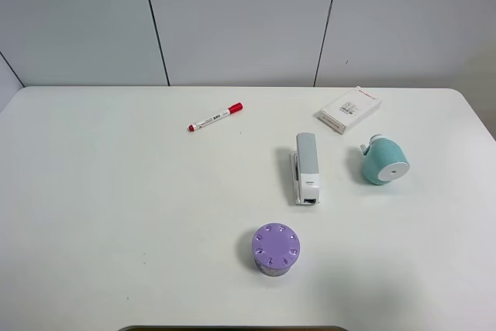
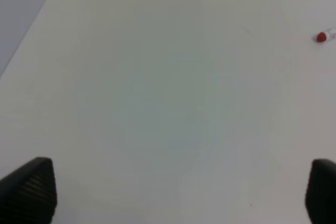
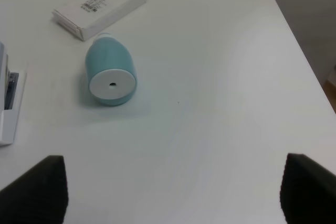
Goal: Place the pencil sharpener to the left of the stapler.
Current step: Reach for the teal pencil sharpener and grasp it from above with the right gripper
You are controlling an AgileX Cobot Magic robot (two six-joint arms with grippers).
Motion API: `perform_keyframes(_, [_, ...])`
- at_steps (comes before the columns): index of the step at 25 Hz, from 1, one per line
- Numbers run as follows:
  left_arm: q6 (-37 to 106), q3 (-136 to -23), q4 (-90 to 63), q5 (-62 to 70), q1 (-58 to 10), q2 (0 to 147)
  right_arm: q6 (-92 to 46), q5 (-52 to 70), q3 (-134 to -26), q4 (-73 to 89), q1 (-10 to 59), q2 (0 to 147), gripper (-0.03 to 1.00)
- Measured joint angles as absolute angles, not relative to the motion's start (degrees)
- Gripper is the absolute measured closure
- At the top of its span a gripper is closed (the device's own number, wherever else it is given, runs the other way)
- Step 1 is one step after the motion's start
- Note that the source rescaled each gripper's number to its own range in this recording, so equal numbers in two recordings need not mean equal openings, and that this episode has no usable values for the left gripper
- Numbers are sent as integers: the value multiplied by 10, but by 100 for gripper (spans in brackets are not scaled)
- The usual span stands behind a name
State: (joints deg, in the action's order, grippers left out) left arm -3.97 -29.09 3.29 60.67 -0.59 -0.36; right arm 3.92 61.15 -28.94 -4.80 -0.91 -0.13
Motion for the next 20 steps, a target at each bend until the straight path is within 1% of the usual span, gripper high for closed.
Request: perform_keyframes(20, [-40, -291, 33, 607, -6, -4, 40, 612, -289, -48, -9, -1, 5])
